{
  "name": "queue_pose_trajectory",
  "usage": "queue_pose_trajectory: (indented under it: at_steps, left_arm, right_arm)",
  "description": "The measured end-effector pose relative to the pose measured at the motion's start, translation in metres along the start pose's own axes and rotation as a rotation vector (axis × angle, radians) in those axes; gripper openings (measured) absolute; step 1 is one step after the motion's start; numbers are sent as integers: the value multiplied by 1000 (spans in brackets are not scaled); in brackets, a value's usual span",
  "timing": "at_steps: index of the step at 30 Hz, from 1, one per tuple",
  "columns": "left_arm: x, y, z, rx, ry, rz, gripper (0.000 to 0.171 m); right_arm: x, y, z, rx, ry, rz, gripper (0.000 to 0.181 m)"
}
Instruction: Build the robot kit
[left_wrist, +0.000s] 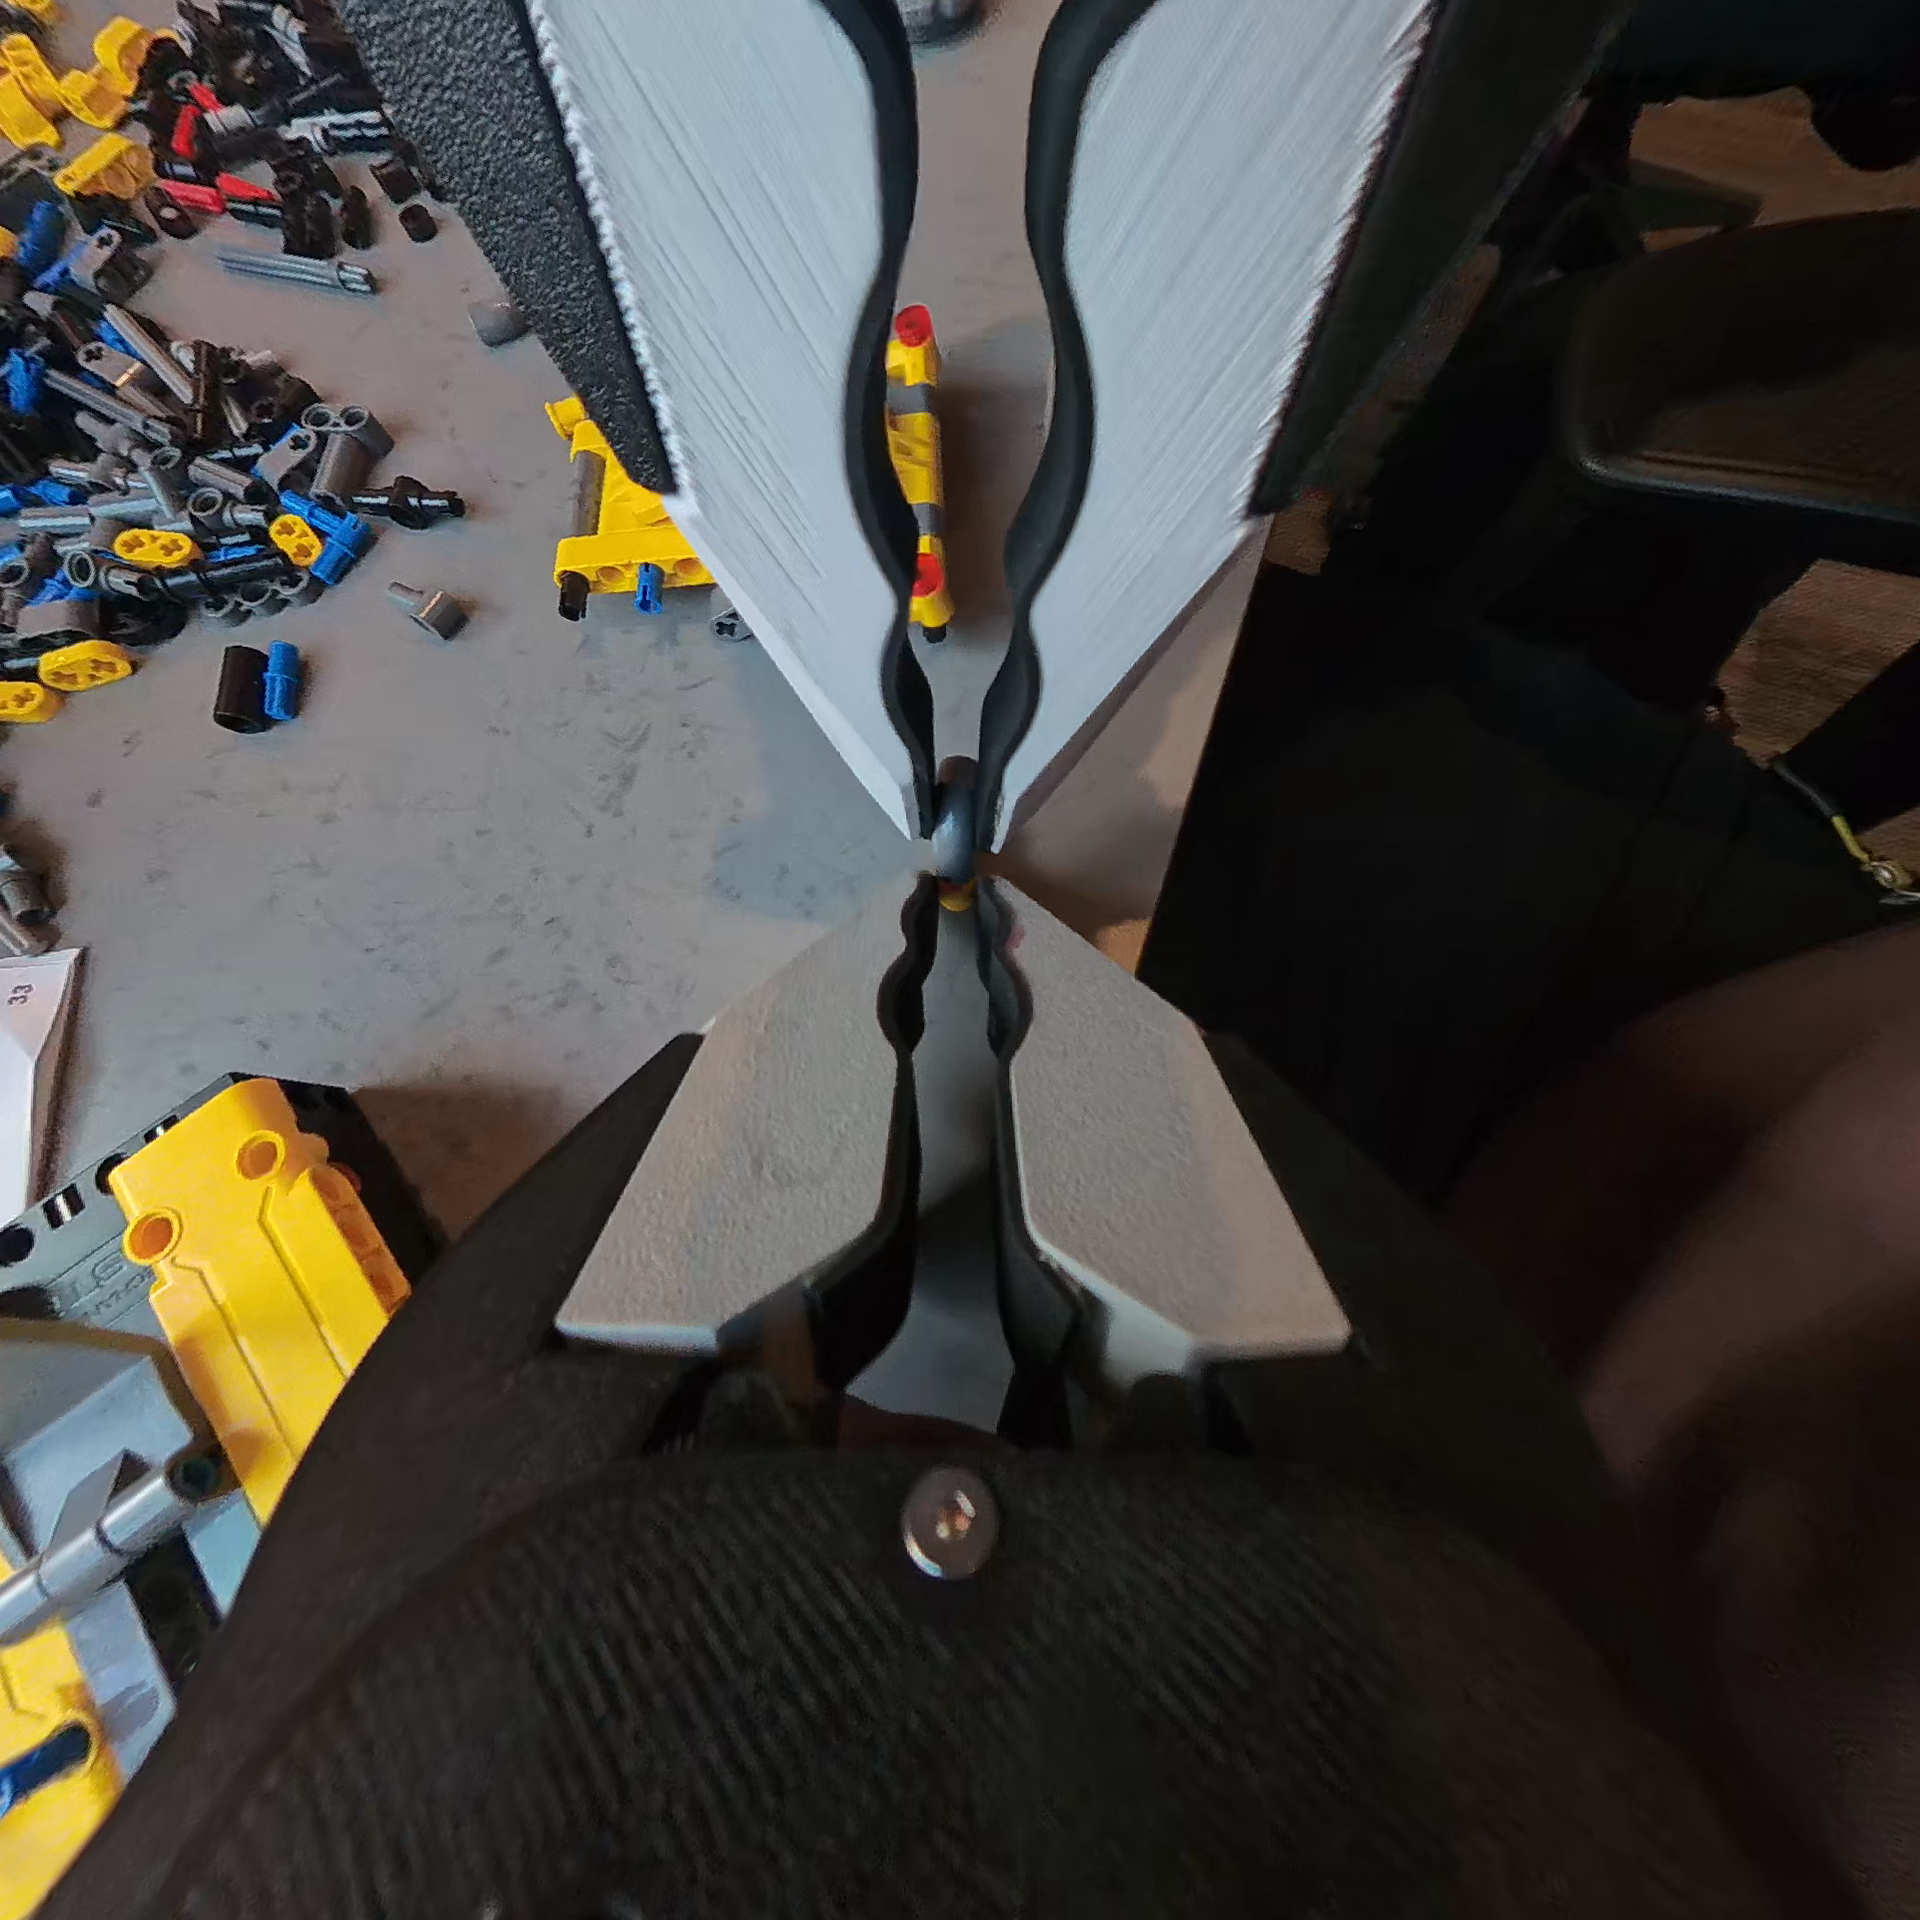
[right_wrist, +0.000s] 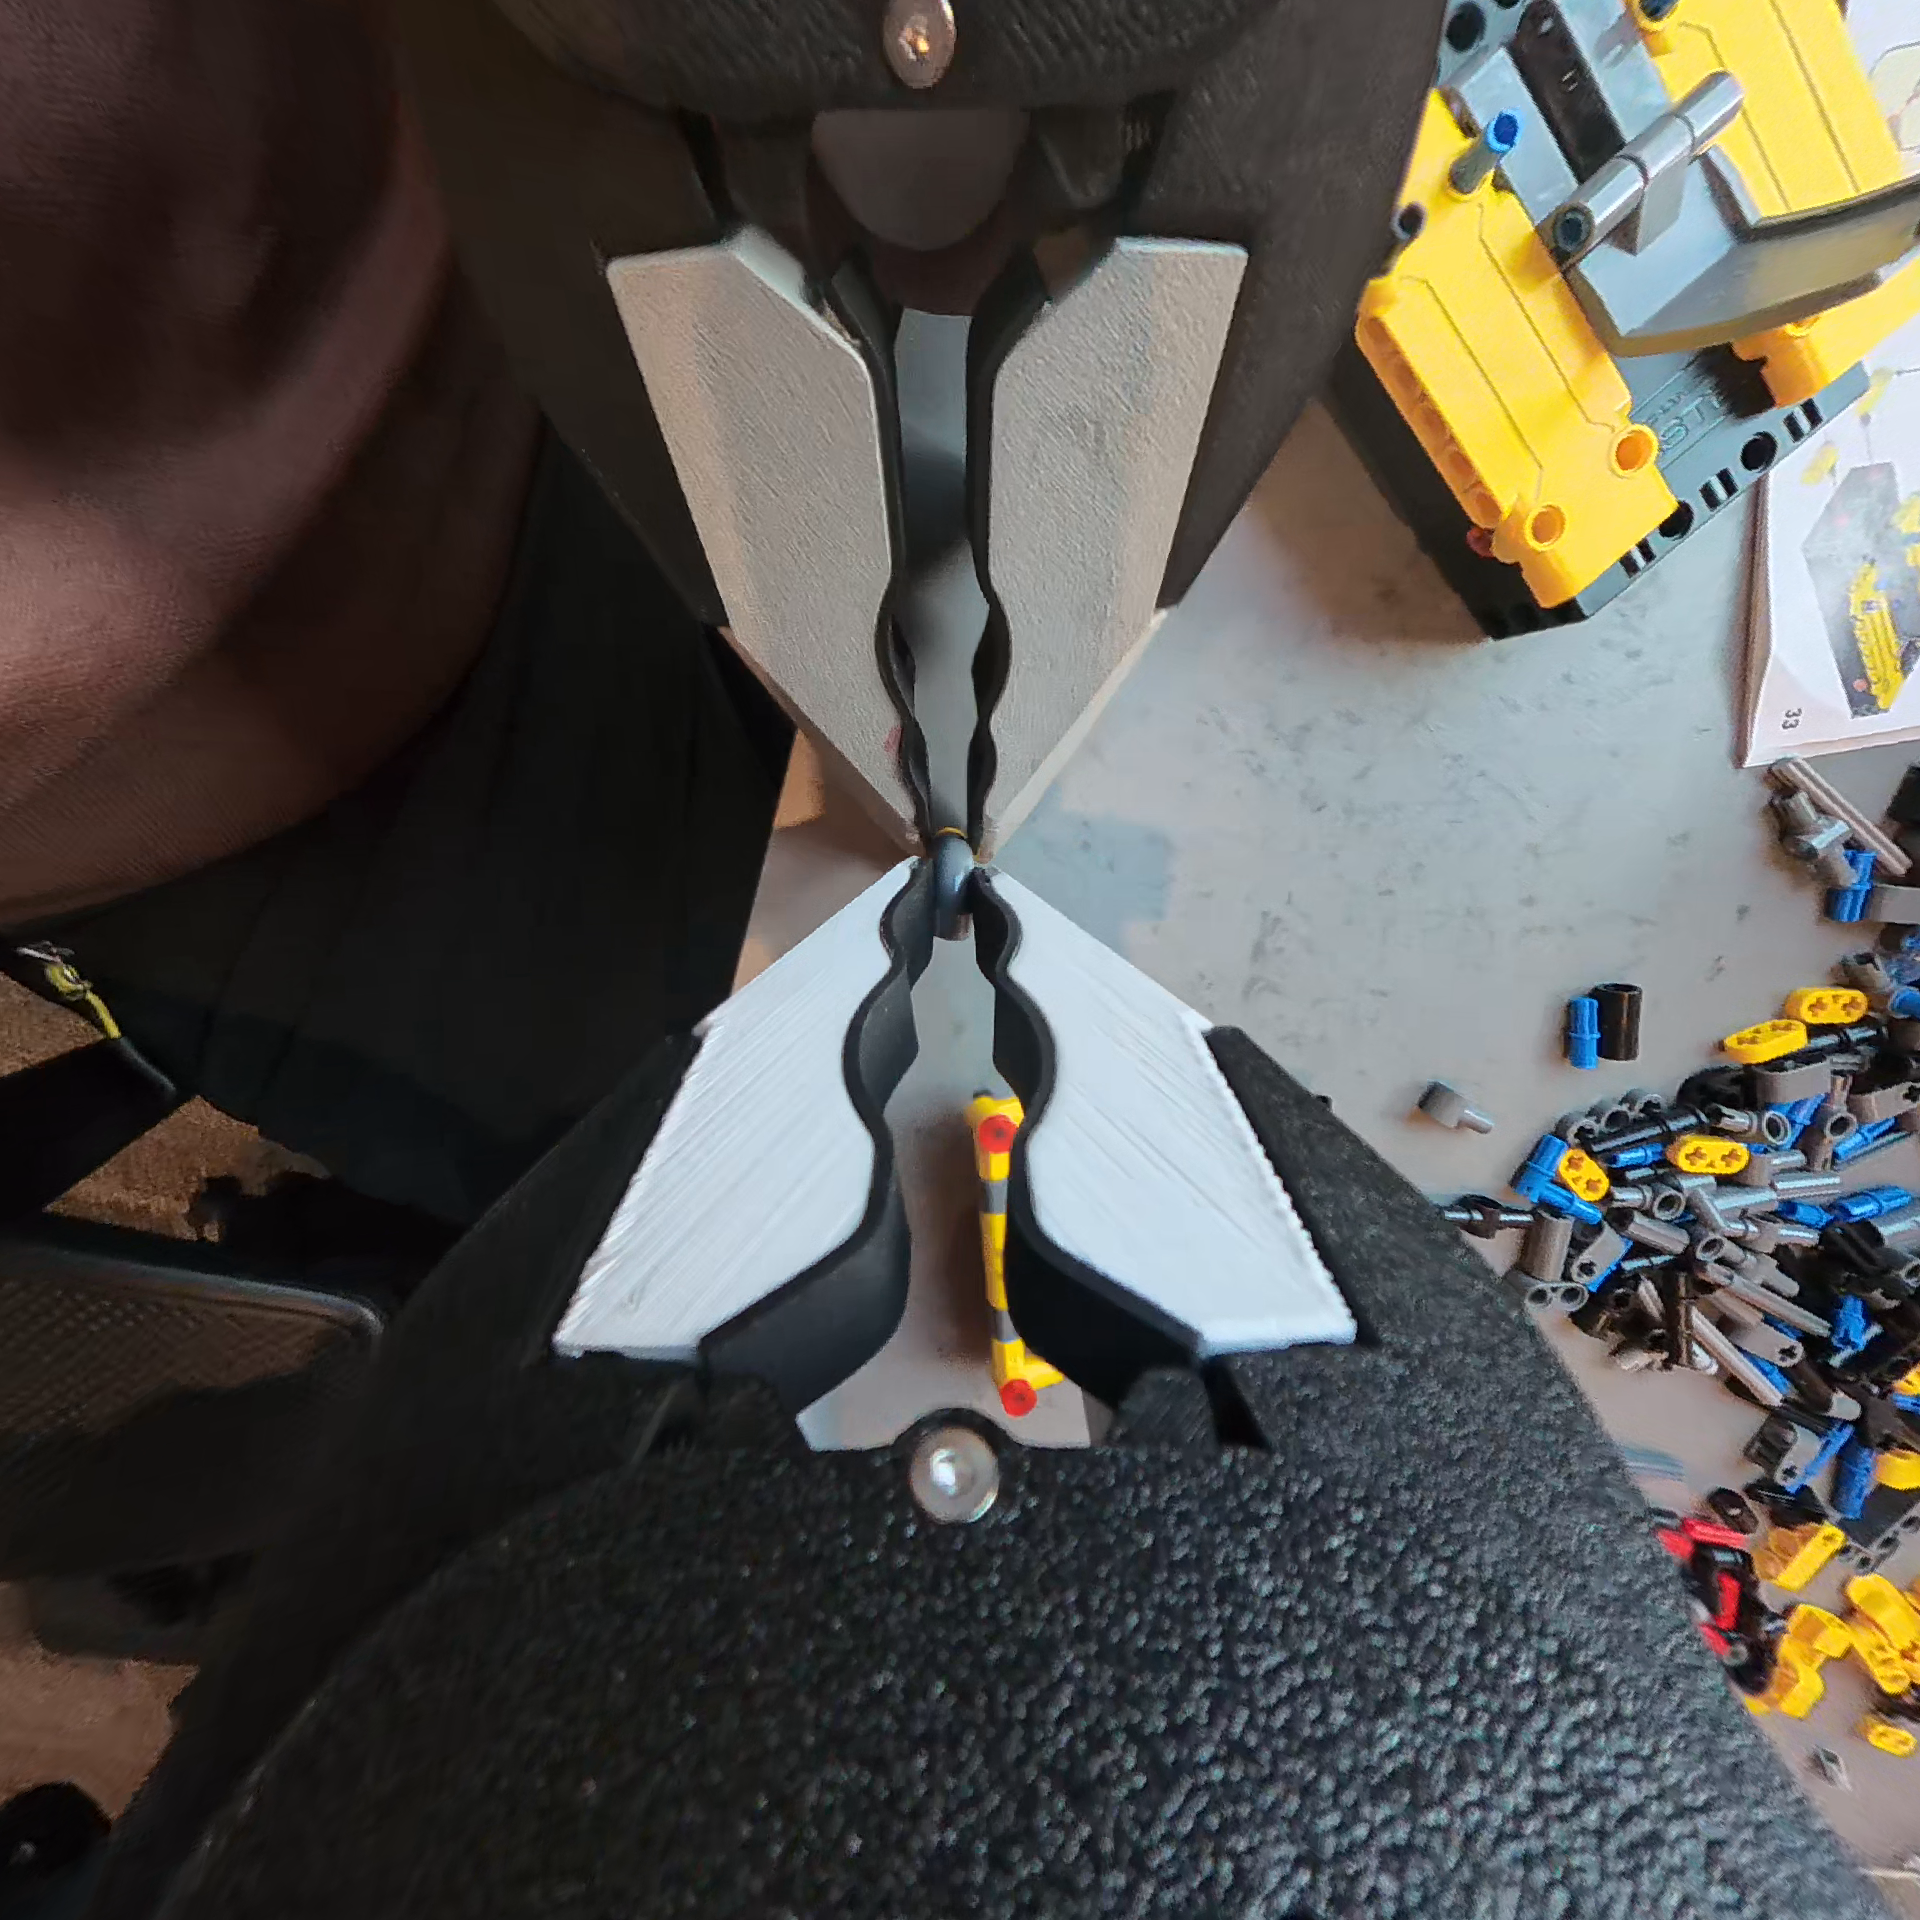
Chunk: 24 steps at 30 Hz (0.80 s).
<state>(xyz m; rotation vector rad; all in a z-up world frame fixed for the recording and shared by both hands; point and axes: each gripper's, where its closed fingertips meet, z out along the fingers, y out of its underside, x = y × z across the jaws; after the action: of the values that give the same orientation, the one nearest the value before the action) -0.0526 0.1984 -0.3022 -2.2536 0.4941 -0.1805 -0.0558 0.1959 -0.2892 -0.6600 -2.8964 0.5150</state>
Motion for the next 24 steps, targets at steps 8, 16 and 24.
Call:
queue_pose_trajectory:
  at_steps: [8,16,24]
  left_arm:
    - [-3,6,-12,22,-42,-7,14]
    - [-3,8,-24,157,-66,-155,11]
    - [5,10,-32,209,-84,-145,10]
  right_arm:
    - [0,-2,1,-91,8,0,7]
    - [-1,-1,2,-230,-11,40,7]
    - [-1,-1,2,-390,-44,66,7]
